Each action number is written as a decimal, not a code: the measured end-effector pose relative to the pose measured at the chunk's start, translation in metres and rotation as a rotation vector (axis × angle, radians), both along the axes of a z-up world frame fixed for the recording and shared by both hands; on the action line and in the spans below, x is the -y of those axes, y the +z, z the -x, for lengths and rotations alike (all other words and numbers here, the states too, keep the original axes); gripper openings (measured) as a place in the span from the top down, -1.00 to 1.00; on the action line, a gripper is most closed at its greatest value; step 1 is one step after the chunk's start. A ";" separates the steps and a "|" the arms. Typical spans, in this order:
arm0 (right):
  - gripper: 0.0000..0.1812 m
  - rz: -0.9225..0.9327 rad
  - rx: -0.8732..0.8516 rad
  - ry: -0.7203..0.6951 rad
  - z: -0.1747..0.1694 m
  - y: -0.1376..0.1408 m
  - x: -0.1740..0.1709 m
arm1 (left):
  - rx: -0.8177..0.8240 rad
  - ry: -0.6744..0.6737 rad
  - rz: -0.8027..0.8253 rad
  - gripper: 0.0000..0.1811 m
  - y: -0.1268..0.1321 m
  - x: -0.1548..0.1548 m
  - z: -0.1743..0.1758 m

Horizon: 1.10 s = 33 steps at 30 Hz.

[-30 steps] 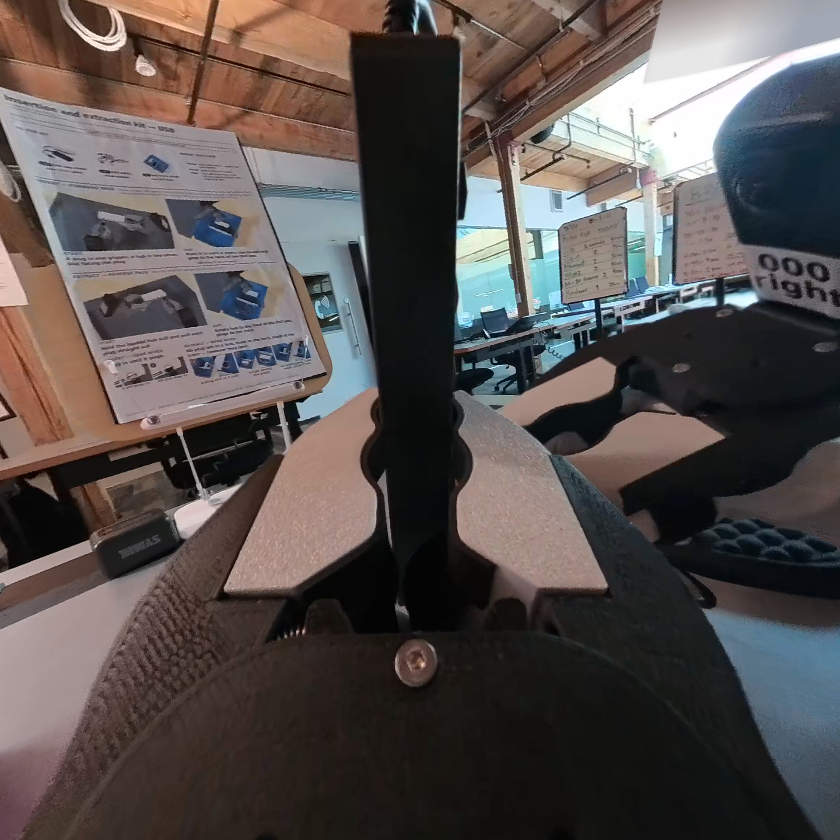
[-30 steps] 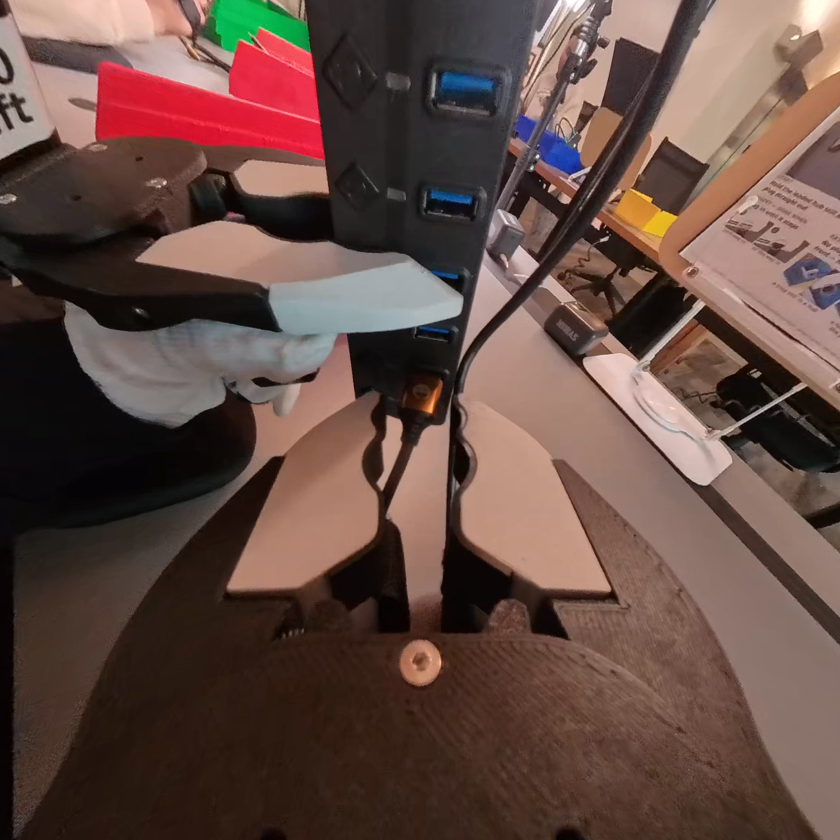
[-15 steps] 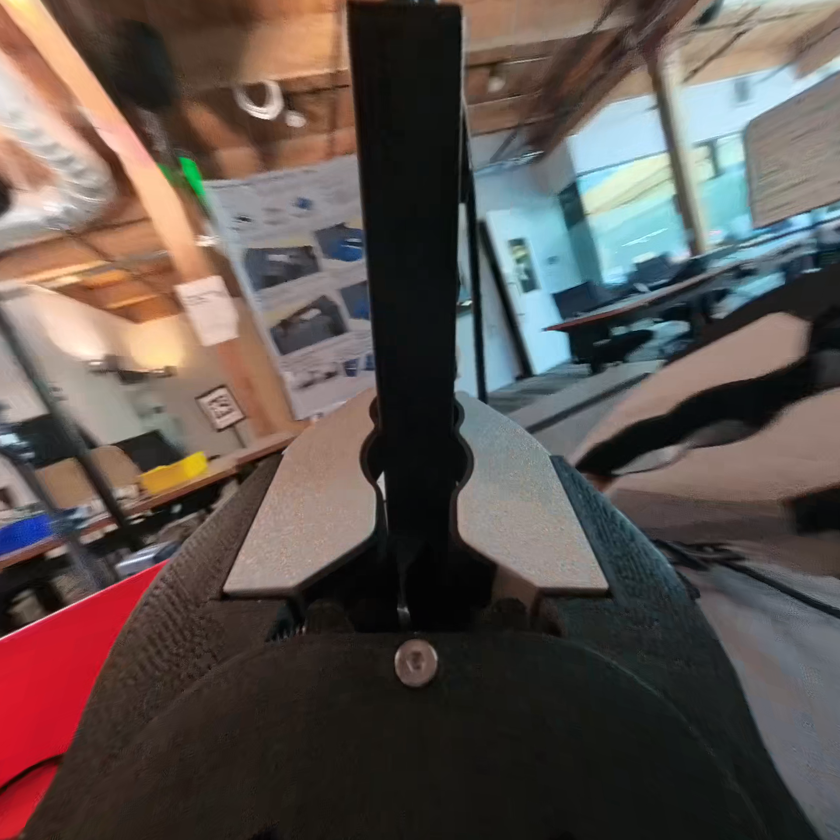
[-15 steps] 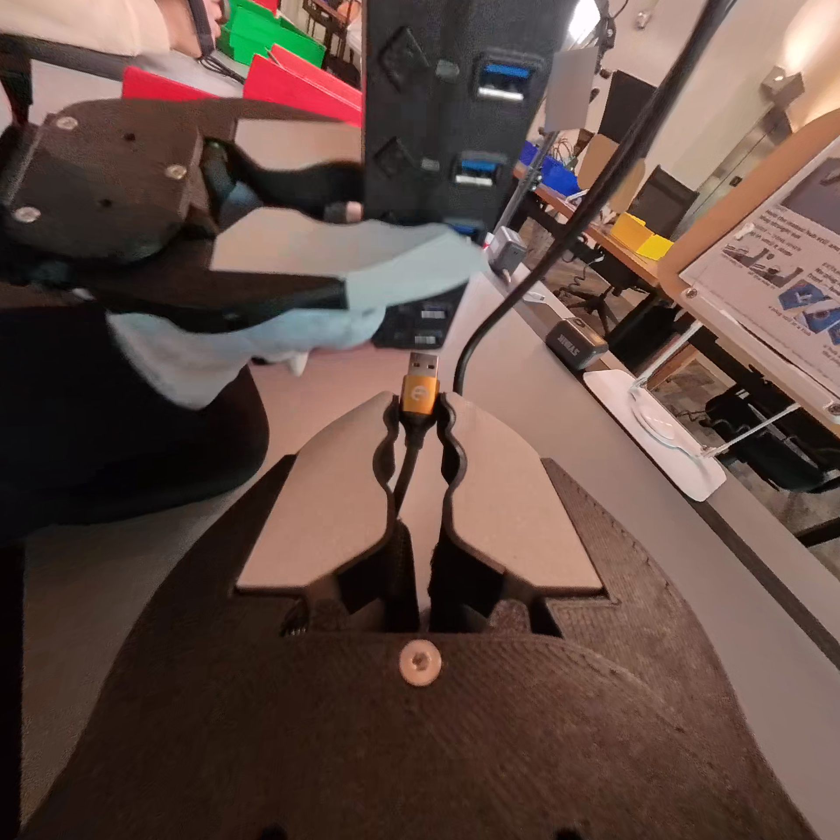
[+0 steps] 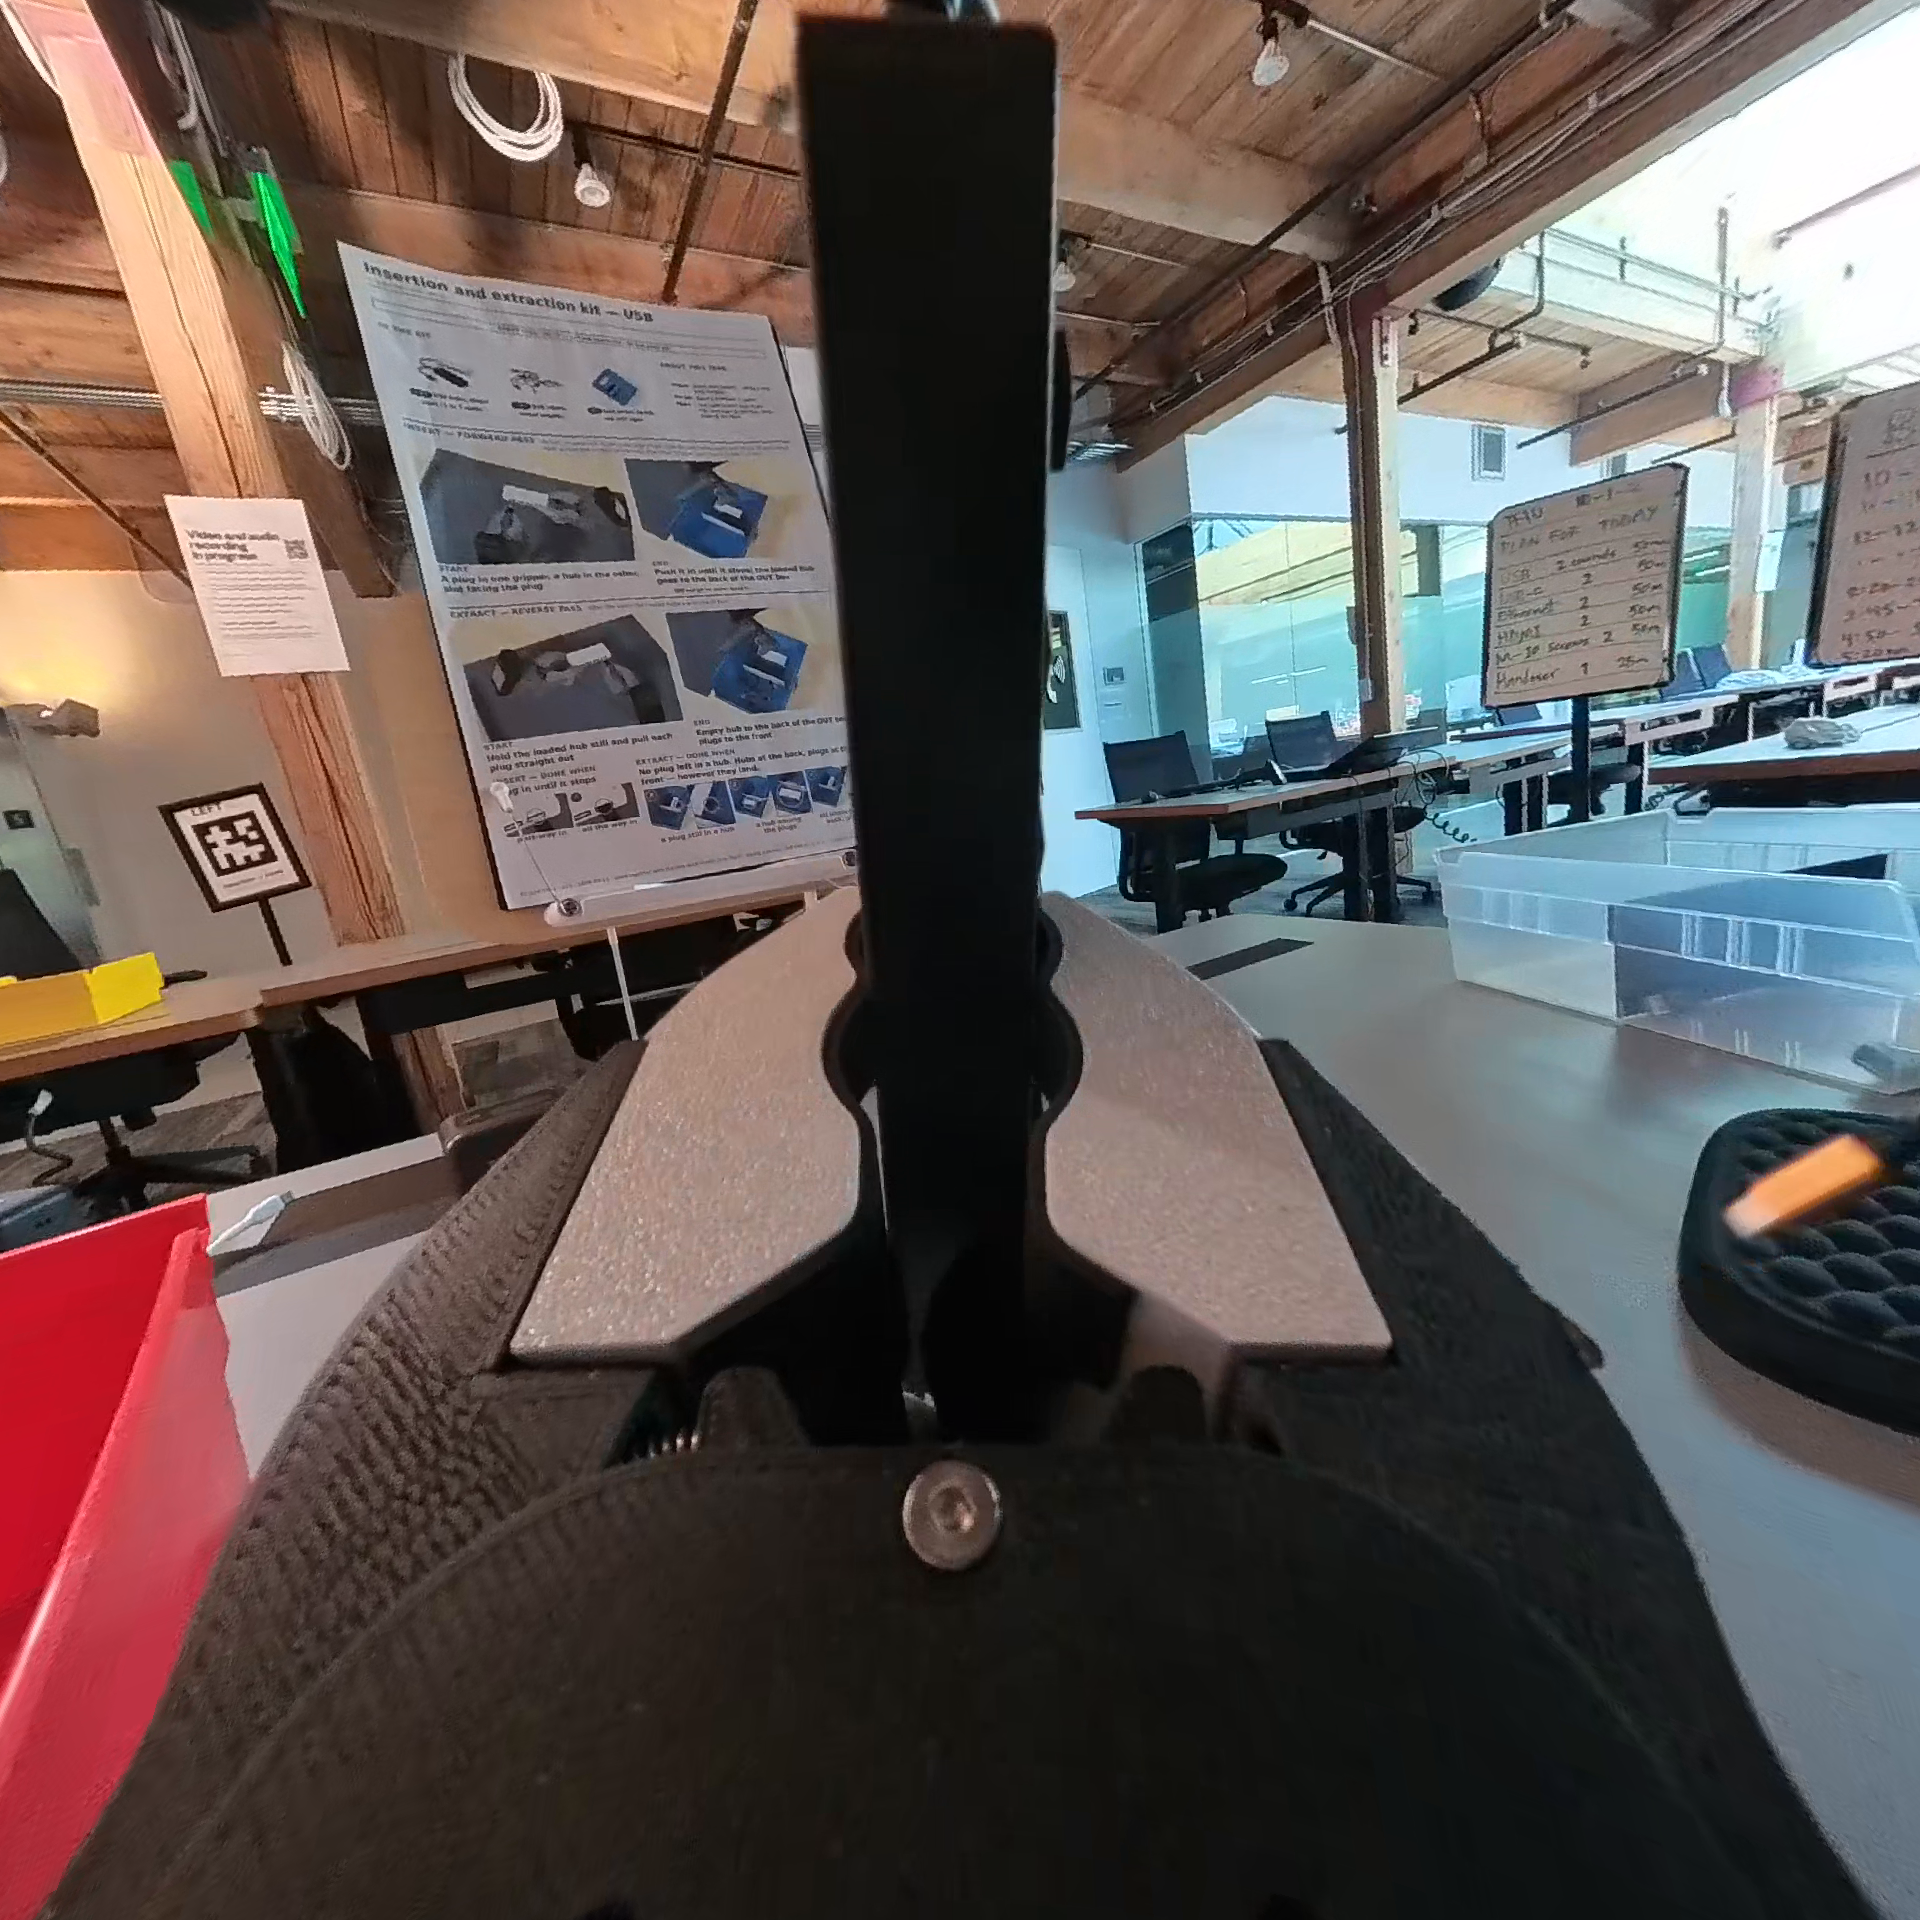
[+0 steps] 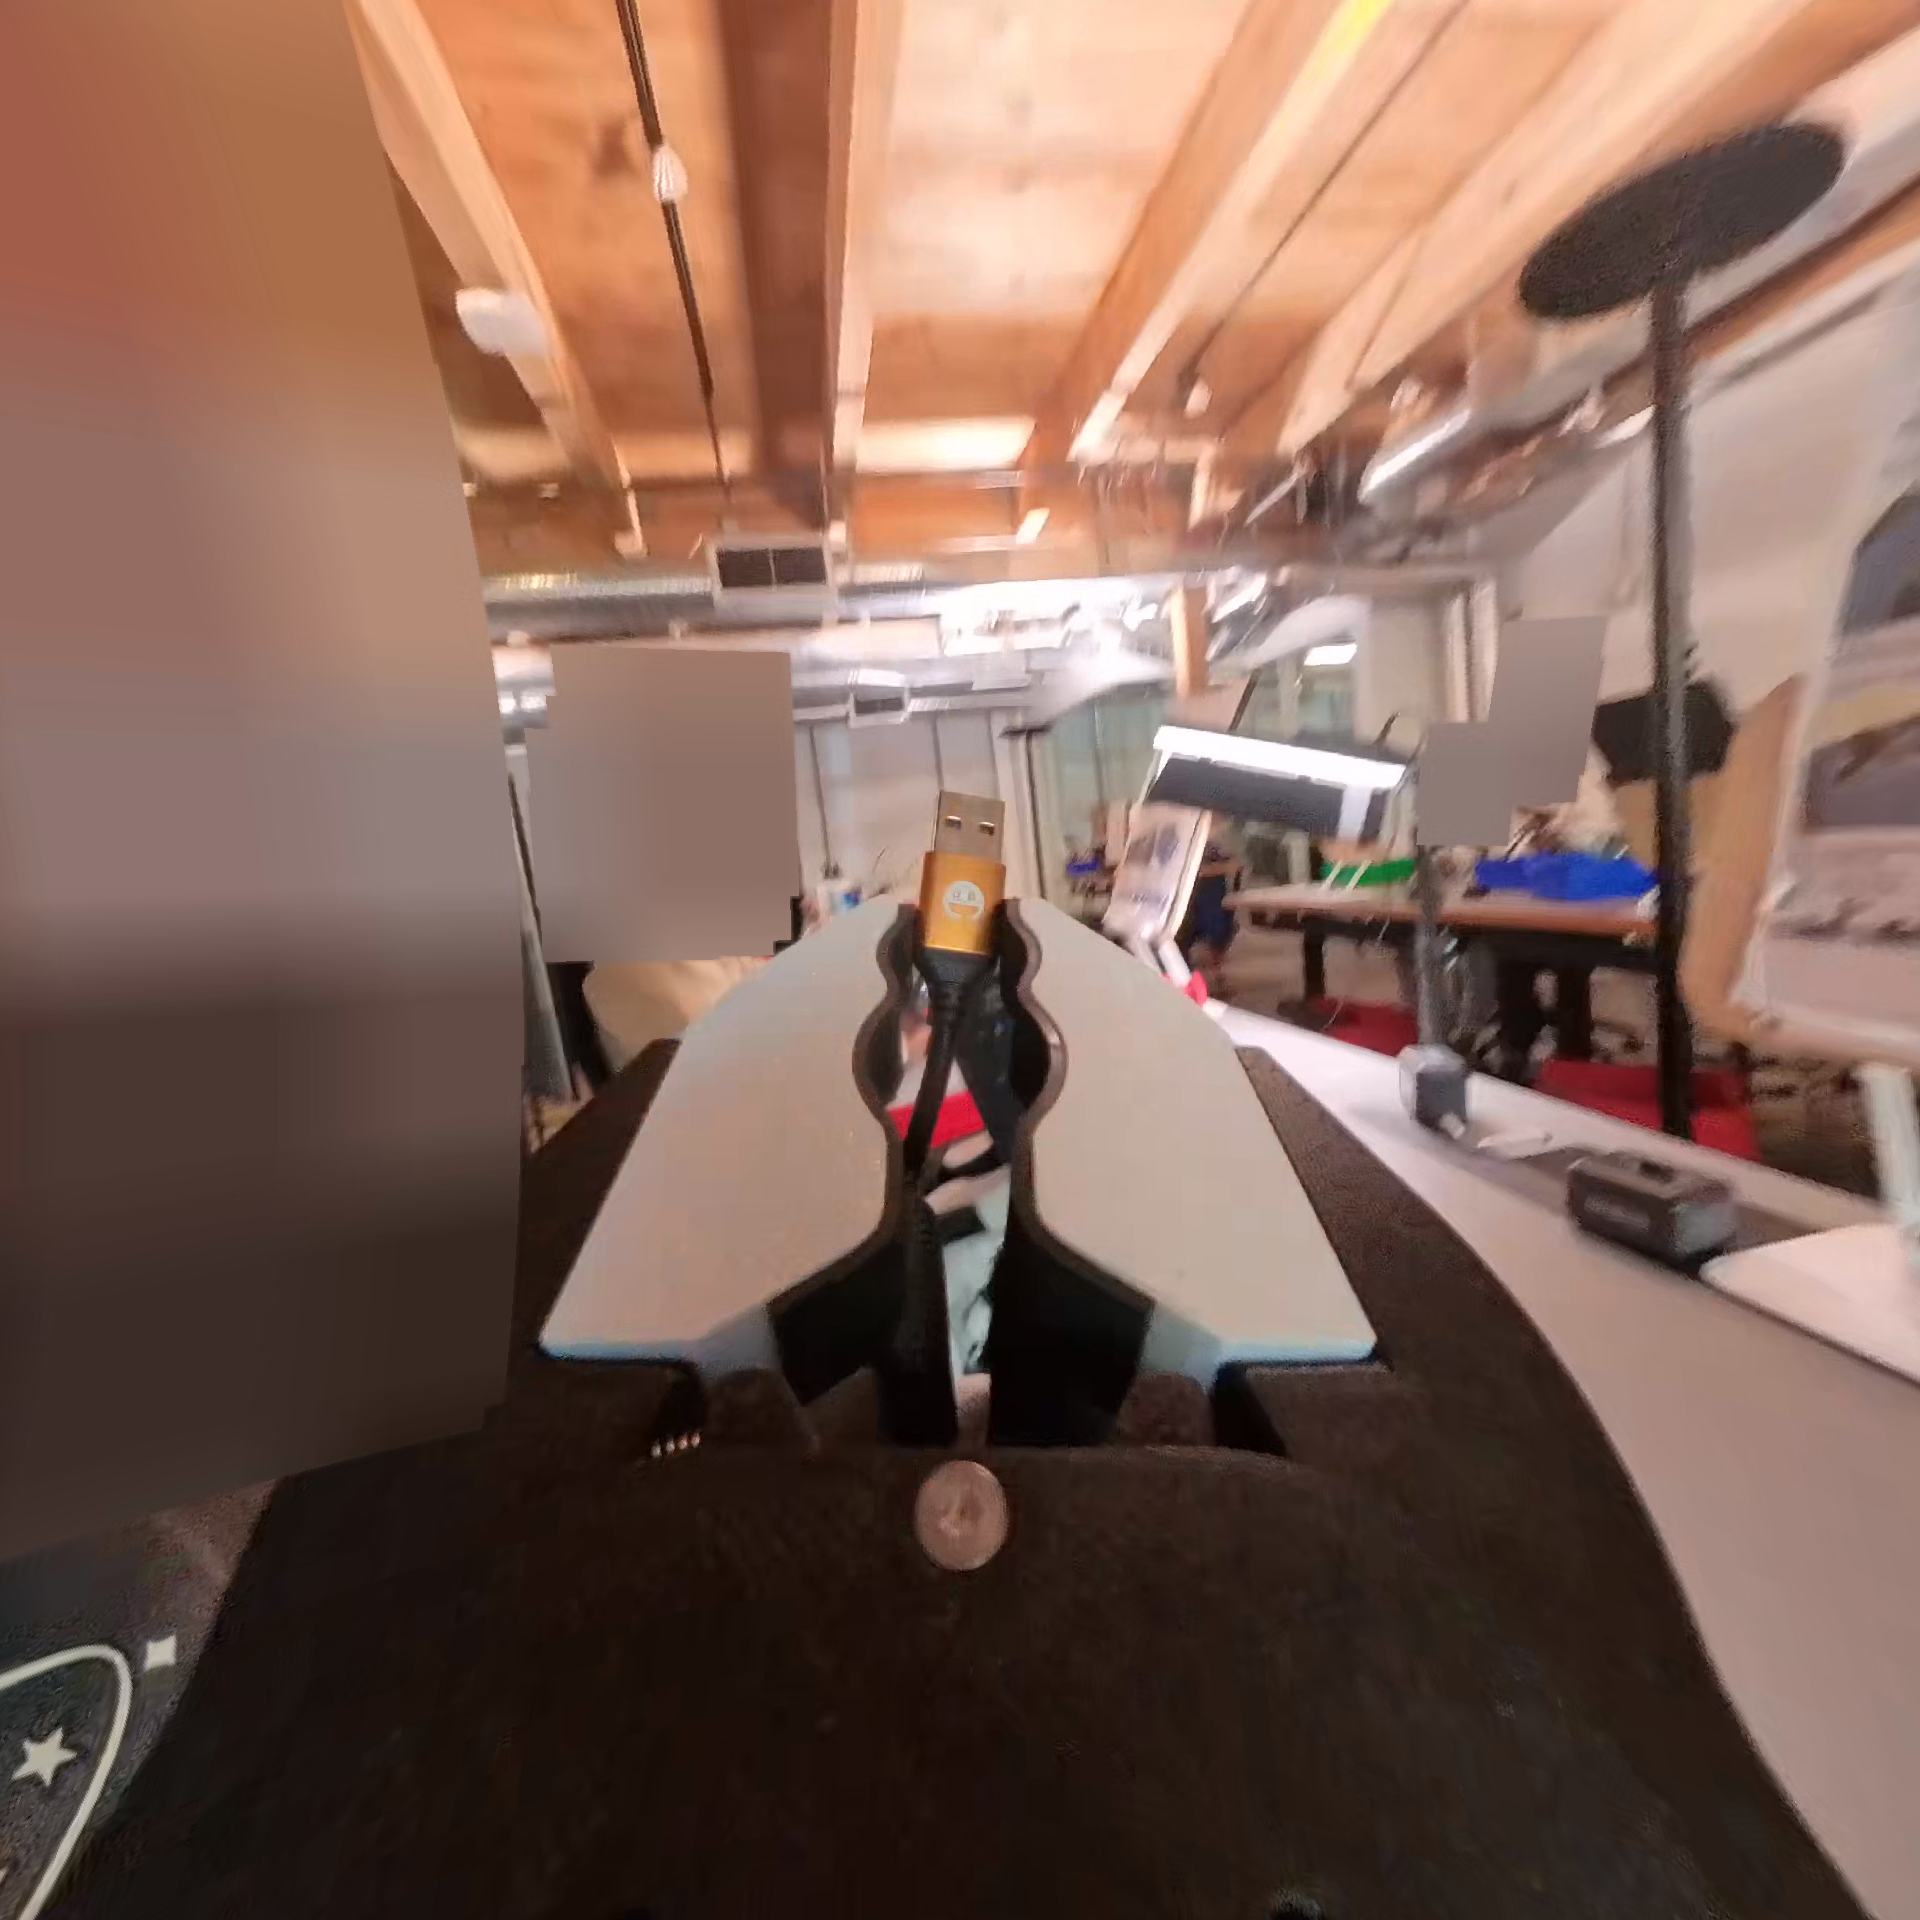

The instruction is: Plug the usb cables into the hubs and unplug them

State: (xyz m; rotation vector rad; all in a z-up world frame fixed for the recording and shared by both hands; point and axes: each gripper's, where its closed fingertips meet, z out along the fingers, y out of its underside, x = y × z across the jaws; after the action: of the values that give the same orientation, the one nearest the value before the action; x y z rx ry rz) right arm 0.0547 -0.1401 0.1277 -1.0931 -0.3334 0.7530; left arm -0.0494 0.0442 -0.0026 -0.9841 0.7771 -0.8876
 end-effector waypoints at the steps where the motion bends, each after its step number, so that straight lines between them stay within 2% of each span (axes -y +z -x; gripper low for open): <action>1: 0.83 -0.031 -0.010 -0.046 -0.013 0.008 0.010 | -0.002 -0.001 -0.005 0.72 0.000 0.001 0.000; 5: 0.83 -0.140 0.034 -0.410 -0.076 0.028 0.049 | -0.015 -0.011 -0.019 0.72 -0.001 0.004 -0.002; 9: 0.83 -0.221 0.072 -0.989 -0.172 0.031 0.101 | -0.025 -0.019 -0.023 0.72 -0.002 0.005 -0.004; 12: 0.83 -0.334 0.064 -1.232 -0.221 0.028 0.145 | -0.026 -0.018 -0.026 0.72 -0.002 0.006 -0.004; 14: 0.83 -0.299 0.068 -1.332 -0.258 0.007 0.152 | -0.029 -0.019 -0.026 0.72 -0.002 0.006 -0.004; 17: 0.83 -0.151 0.070 -1.383 -0.313 -0.044 0.135 | -0.035 -0.019 -0.029 0.72 -0.003 0.006 -0.005; 20: 0.83 0.195 0.095 -1.425 -0.355 -0.109 0.109 | -0.037 -0.020 -0.028 0.72 -0.003 0.006 -0.005; 22: 0.82 0.448 0.128 -1.404 -0.363 -0.144 0.096 | -0.037 -0.023 -0.023 0.72 -0.003 0.006 -0.005; 24: 0.82 0.566 0.139 -1.413 -0.366 -0.157 0.091 | -0.037 -0.029 -0.020 0.72 -0.003 0.007 -0.005; 26: 0.82 0.501 0.127 -1.395 -0.361 -0.147 0.084 | -0.036 -0.032 -0.023 0.72 -0.003 0.008 -0.005; 29: 0.83 0.162 -0.010 -1.306 -0.339 -0.096 0.084 | -0.040 -0.040 -0.025 0.72 -0.003 0.009 -0.005; 30: 0.83 0.059 -0.003 -1.290 -0.328 -0.078 0.088 | -0.042 -0.038 -0.025 0.72 -0.004 0.009 -0.005; 33: 0.83 -0.193 0.239 -1.286 -0.283 -0.037 0.095 | -0.037 -0.042 -0.024 0.72 -0.003 0.009 -0.005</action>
State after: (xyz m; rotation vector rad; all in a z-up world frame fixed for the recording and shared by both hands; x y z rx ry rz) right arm 0.3373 -0.2350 0.0911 -0.9687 0.1326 -0.5438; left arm -0.0445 0.0351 -0.0057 -0.9685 0.8404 -0.8963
